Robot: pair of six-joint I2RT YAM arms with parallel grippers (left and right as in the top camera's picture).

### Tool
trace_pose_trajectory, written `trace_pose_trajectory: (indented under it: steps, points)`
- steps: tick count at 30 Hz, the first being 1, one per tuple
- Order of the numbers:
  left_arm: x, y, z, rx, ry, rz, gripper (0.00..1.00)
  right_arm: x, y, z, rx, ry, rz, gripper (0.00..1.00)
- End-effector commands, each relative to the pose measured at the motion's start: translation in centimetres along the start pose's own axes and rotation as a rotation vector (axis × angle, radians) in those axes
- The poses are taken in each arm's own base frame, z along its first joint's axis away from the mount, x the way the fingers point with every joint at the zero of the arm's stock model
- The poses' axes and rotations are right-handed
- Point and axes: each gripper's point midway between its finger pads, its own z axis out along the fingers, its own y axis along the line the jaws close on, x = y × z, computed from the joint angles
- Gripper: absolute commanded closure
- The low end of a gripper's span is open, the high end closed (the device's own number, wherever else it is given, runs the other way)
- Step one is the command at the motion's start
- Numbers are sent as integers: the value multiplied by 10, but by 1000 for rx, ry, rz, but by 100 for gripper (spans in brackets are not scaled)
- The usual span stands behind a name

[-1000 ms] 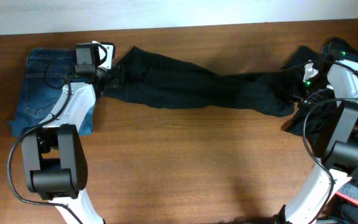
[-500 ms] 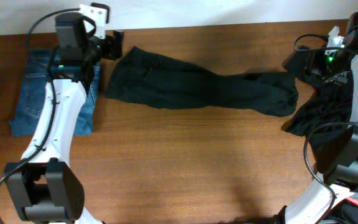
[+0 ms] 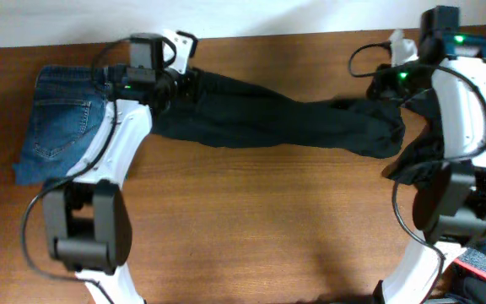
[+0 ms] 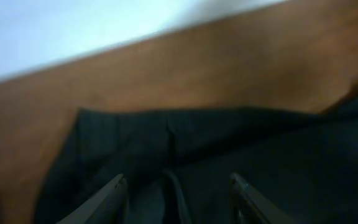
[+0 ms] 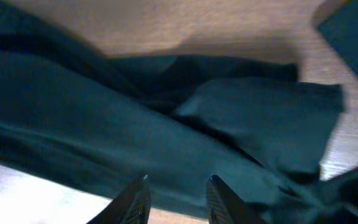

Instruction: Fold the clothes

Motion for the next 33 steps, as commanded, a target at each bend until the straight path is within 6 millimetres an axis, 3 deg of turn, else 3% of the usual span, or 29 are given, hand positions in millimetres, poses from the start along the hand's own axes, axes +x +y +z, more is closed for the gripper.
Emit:
trace_pose_trajectory:
  steps: [1, 4, 8, 13, 18, 26, 33]
  points:
    - [34, -2, 30, 33, 83, -13, 49, 12, 0, 41, -28, 92, 0, 66]
    - [61, 1, 47, 39, 151, -34, 49, 24, -13, 71, -2, 166, 24, 66]
    - [101, 1, 61, 49, 268, -70, 49, 46, -45, 112, 104, 273, 116, 66]
    - [148, 6, 49, 10, 459, -119, 51, 75, -66, 141, 119, 385, 183, 66]
    - [176, 32, 31, -133, 585, -116, 55, 83, -80, 141, 121, 401, 227, 66]
    - [174, 59, 27, -177, 556, -151, 57, 90, -85, 137, 116, 427, 240, 66]
    - [189, 81, 11, -203, 602, -239, 61, 100, -79, 132, 103, 478, 216, 66]
